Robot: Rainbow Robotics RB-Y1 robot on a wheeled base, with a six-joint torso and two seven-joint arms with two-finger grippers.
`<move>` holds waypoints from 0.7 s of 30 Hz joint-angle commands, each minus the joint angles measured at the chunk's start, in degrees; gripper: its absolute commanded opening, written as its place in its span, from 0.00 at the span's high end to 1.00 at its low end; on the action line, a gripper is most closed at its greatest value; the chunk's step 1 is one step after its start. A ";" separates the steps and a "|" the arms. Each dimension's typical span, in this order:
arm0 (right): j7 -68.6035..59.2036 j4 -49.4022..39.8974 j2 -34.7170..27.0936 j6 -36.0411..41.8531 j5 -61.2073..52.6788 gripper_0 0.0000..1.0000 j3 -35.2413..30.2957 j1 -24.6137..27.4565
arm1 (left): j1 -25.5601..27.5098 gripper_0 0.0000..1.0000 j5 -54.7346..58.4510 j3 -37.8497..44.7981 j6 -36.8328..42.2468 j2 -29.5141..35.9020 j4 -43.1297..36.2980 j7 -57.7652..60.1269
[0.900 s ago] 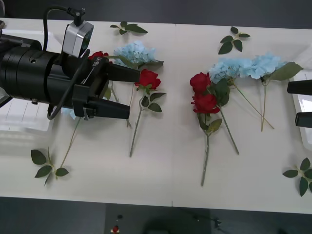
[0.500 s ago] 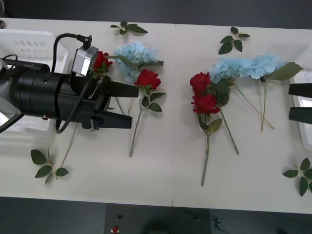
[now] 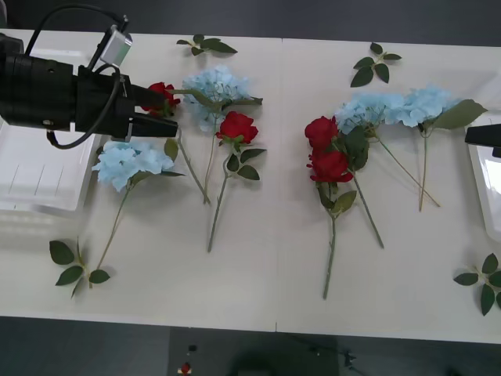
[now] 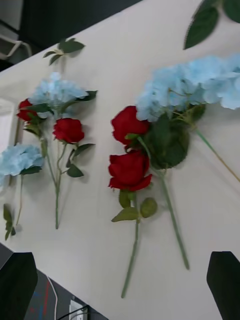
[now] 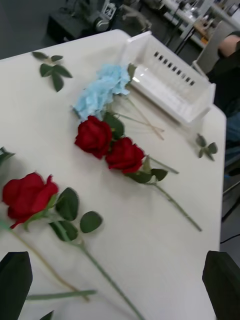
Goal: Put the red flowers into the right box and the blue flowers into the left box
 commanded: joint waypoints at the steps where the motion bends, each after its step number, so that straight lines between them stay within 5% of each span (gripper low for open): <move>1: -12.68 1.90 2.25 3.54 11.49 0.00 5.23 -8.12 | -2.47 0.00 -4.50 0.05 2.38 1.49 2.56 14.13; 13: -31.14 23.61 18.78 22.17 39.87 0.00 25.53 -43.02 | -2.65 0.00 -24.45 9.10 15.30 1.49 8.53 23.80; 21: -32.63 36.79 26.25 18.66 54.55 0.00 35.82 -54.88 | -2.65 0.00 -36.40 13.32 23.12 1.31 4.58 22.92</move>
